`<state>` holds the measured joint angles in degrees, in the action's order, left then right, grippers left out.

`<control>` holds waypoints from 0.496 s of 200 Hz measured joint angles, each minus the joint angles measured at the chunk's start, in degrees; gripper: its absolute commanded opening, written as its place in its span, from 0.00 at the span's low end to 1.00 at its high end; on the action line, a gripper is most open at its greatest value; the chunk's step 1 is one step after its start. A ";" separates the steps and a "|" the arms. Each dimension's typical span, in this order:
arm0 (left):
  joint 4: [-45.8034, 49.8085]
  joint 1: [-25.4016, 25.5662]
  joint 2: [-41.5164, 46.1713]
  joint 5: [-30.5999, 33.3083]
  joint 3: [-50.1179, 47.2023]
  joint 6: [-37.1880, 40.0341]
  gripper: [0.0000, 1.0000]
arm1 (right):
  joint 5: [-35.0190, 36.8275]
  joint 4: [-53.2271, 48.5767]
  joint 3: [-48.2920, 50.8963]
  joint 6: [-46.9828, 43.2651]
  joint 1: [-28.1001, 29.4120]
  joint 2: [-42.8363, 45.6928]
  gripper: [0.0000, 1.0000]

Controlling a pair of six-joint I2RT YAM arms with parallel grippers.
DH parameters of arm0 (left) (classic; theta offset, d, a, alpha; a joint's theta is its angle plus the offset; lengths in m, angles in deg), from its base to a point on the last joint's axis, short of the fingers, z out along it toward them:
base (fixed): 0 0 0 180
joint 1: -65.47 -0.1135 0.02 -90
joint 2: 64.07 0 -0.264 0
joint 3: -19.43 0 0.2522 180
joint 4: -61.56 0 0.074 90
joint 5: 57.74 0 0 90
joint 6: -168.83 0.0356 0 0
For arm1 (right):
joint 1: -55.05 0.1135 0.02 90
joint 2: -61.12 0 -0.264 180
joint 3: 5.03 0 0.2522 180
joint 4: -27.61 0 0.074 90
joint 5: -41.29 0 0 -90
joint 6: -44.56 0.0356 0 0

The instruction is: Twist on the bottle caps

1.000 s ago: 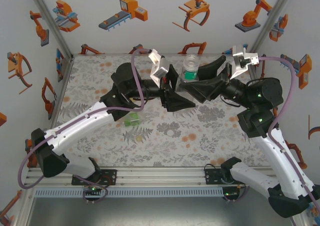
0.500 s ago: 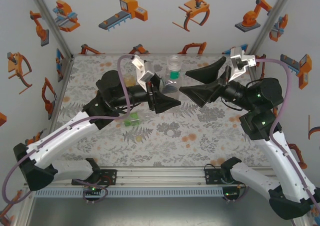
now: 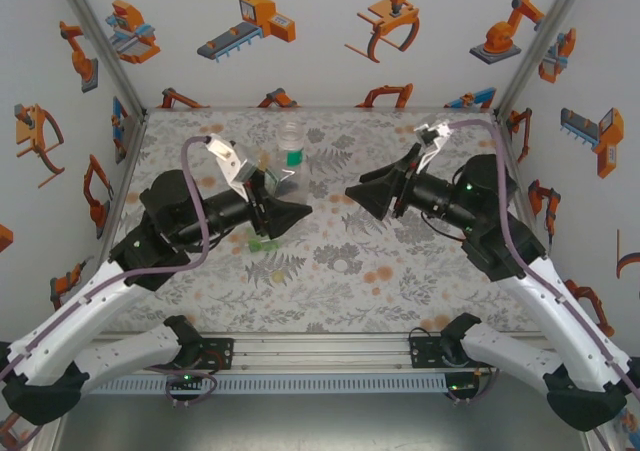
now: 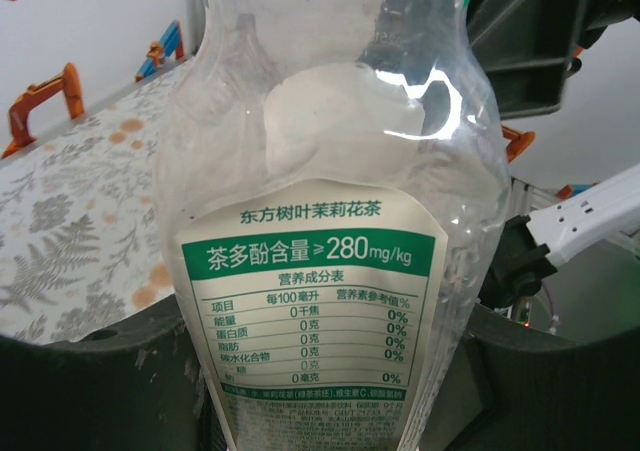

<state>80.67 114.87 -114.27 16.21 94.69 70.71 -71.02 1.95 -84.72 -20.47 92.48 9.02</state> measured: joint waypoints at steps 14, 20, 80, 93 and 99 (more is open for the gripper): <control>1.81 0.00 2.32 1.60 -0.39 0.09 0.00 | 4.26 -3.91 0.39 0.28 1.57 -1.38 0.50; 2.32 0.00 3.34 2.19 -0.63 0.07 0.00 | 5.97 -5.51 0.57 0.70 2.12 -2.21 0.50; 5.62 0.00 7.98 4.81 -3.89 -0.57 0.00 | 17.07 -16.74 4.76 8.63 4.09 -13.60 0.48; 6.19 0.00 8.00 5.11 -4.61 -0.83 0.00 | 18.93 -18.78 5.05 10.88 4.26 -16.55 0.48; 6.38 0.00 7.98 5.16 -4.96 -1.07 0.00 | 19.78 -19.61 5.14 11.93 4.37 -17.94 0.48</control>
<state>87.05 114.87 -106.29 21.36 89.73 69.64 -51.24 -17.66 -79.59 -8.54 96.86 -8.92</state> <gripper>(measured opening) 0.546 0.483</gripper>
